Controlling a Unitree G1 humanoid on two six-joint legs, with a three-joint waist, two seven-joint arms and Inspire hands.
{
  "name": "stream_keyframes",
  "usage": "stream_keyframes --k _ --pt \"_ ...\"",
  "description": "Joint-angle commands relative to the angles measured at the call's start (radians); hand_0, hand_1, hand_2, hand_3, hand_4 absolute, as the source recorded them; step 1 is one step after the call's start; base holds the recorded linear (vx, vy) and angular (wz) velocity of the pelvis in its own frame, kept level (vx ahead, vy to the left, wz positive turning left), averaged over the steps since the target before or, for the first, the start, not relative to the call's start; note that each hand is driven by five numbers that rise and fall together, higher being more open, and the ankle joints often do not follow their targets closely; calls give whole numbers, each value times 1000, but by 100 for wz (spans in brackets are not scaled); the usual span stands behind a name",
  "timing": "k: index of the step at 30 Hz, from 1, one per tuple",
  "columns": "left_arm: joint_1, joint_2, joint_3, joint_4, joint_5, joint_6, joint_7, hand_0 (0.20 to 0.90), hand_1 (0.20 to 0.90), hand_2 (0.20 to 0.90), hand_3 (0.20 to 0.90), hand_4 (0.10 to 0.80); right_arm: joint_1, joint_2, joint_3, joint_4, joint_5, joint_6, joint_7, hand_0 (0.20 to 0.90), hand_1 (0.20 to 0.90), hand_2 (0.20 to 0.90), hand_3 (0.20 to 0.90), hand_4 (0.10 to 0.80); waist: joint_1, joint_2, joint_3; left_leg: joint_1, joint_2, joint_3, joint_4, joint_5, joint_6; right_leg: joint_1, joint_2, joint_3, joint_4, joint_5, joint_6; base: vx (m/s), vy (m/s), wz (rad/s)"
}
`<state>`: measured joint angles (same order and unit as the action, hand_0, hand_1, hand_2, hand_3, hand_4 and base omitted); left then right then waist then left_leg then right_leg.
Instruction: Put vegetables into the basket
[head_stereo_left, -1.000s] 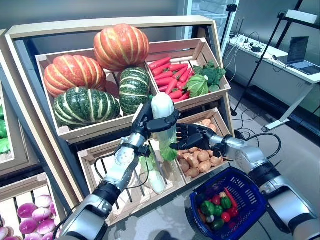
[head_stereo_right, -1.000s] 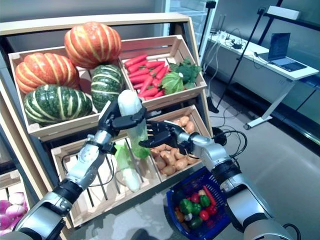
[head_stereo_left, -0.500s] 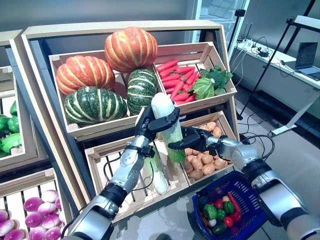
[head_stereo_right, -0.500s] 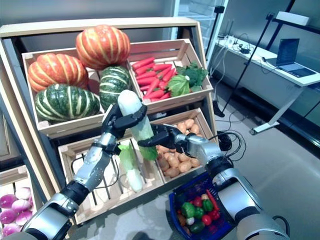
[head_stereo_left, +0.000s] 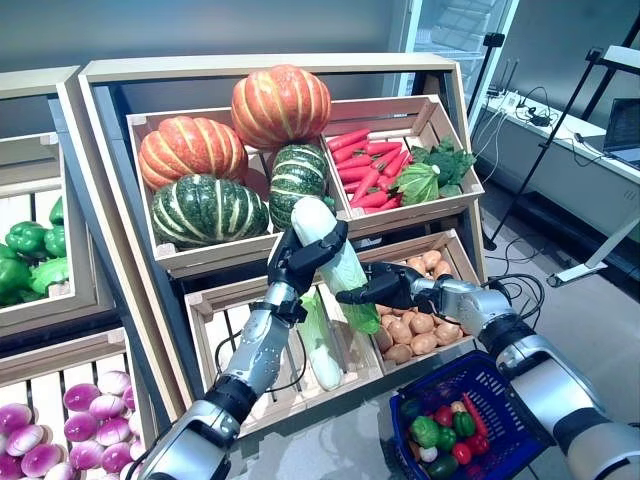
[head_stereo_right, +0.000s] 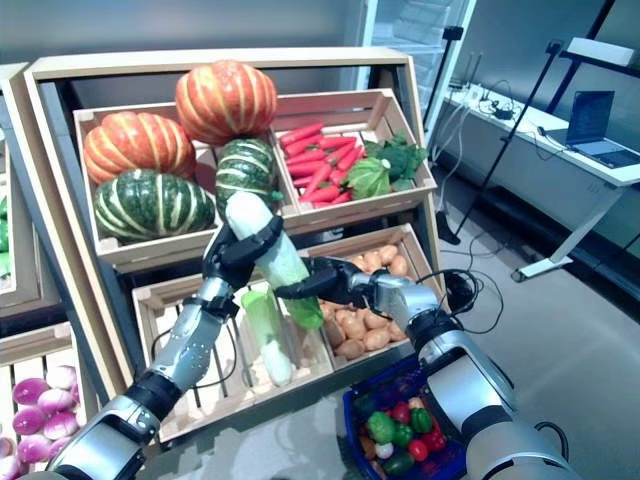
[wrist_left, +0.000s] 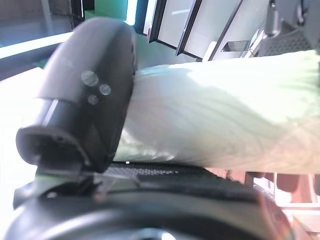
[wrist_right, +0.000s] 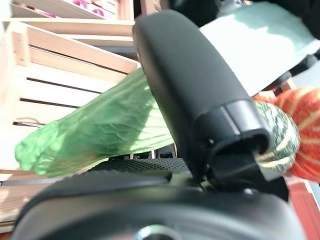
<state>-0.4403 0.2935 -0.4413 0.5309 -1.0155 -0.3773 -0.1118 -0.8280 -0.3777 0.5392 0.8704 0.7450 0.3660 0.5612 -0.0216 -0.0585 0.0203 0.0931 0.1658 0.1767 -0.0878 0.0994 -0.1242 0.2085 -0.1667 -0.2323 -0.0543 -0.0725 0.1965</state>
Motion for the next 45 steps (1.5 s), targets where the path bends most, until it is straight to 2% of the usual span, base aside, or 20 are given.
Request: stream_keyframes --k 1,12,13,14,21,30,34,39,42,45 --pt "-133 -147 -120 -85 6 -53 -184 300 300 300 300 400 -213 68 -82 115 111 -111 -54 300 300 300 300 400 35 11 -74 31 -23 -2 1 -113 16 -93 10 46 -33 102 -50 -9 -3 8" --pt "-113 -124 -137 -87 44 -2 -206 300 300 300 300 400 -207 23 -89 93 78 -139 -94 300 300 300 300 400 25 12 -72 33 -19 3 1 -114 16 -99 11 57 -33 106 -48 -1 0 1" --pt "-105 -120 -143 -86 61 23 -216 368 368 368 368 445 -204 10 -89 80 70 -141 -99 300 300 300 300 400 20 13 -72 34 -17 7 1 -114 16 -101 12 62 -33 107 -47 0 0 0" --pt "-103 -118 -143 -84 62 25 -221 900 900 900 900 800 -203 7 -90 77 68 -141 -99 300 300 300 300 400 19 13 -72 34 -17 8 1 -114 16 -102 12 63 -33 107 -47 0 0 0" --pt "-80 -71 -127 -80 116 47 -223 900 900 900 900 800 -176 -60 -94 31 45 -171 -116 300 300 300 300 400 6 18 -69 36 -9 23 1 -112 15 -106 16 75 -33 108 -45 -7 14 -4" --pt "-28 47 -17 -56 177 79 -224 900 900 900 900 800 -20 -236 -170 -56 12 -181 -179 300 300 300 300 400 -29 21 -59 39 7 57 1 -107 12 -115 26 98 -33 112 -42 -9 10 -9" --pt "-16 73 13 -39 162 93 -240 900 900 900 900 800 40 -288 -217 -83 44 -205 -217 300 300 300 300 400 -43 20 -53 38 10 67 1 -105 12 -120 30 106 -33 114 -42 -13 -11 -16" --pt "-6 78 55 -7 139 132 -273 900 900 900 900 800 116 -311 -300 -77 59 -231 -280 300 300 300 300 400 -61 22 -43 38 12 82 3 -107 12 -123 34 119 -33 116 -41 -5 -21 -18" --pt "6 87 70 -1 179 124 -257 900 900 900 900 800 175 -318 -345 -63 56 -243 -294 300 300 300 300 400 -72 23 -39 40 14 95 3 -107 13 -127 38 128 -33 118 -39 10 -25 -11" --pt "7 120 80 10 285 84 -218 900 900 900 900 800 226 -326 -384 -49 67 -247 -302 300 300 300 300 400 -82 25 -32 41 16 110 6 -106 13 -130 39 134 -33 120 -37 15 -25 -20"
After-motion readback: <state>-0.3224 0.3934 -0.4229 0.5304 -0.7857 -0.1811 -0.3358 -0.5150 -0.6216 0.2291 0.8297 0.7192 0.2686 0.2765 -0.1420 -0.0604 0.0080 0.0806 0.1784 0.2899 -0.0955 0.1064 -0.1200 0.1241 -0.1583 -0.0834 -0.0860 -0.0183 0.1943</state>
